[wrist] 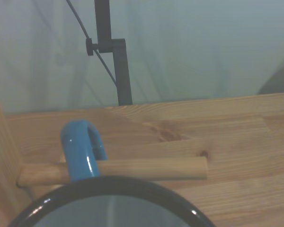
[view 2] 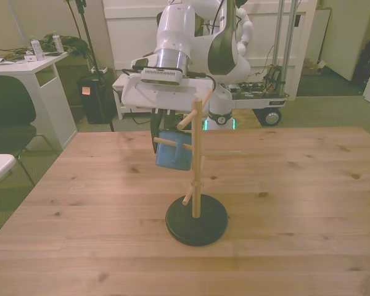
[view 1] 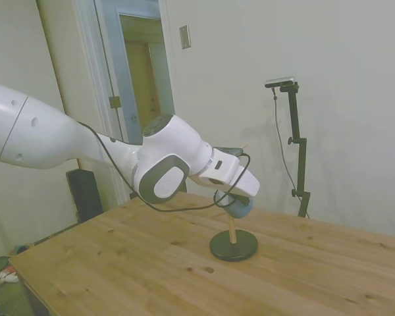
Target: Unload the mug
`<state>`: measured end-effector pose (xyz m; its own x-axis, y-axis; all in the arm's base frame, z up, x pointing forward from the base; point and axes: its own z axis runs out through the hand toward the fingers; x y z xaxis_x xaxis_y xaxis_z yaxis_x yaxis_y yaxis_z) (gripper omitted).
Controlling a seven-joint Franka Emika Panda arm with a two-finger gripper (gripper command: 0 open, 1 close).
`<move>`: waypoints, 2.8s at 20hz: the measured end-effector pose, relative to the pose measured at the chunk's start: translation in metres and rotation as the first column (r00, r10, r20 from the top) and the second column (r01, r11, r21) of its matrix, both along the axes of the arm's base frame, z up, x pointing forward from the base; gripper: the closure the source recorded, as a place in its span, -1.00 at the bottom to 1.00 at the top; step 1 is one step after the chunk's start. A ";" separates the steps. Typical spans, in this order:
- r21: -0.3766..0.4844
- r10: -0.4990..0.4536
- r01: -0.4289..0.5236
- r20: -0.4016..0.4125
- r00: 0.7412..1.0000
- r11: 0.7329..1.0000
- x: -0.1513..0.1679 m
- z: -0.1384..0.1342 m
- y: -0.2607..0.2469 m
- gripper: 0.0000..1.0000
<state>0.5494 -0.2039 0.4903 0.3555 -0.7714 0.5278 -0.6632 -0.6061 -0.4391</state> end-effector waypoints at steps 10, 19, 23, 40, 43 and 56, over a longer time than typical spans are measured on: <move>0.004 -0.003 0.002 0.017 1.000 1.000 -0.017 0.012 0.004 1.00; 0.031 -0.066 0.065 0.032 0.997 0.997 -0.034 0.015 -0.022 1.00; 0.032 -0.082 0.081 0.033 0.996 0.996 -0.027 0.015 -0.033 1.00; 0.142 -0.156 0.208 -0.310 0.938 0.968 -0.136 -0.025 -0.122 1.00; 0.158 -0.120 0.188 -0.367 0.923 0.969 -0.142 -0.055 -0.099 1.00; 0.198 -0.102 0.205 -0.435 0.895 0.958 -0.148 -0.112 -0.074 1.00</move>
<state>0.4013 -0.2782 0.3785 0.3690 -0.9163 0.1559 -0.8920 -0.3962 -0.2176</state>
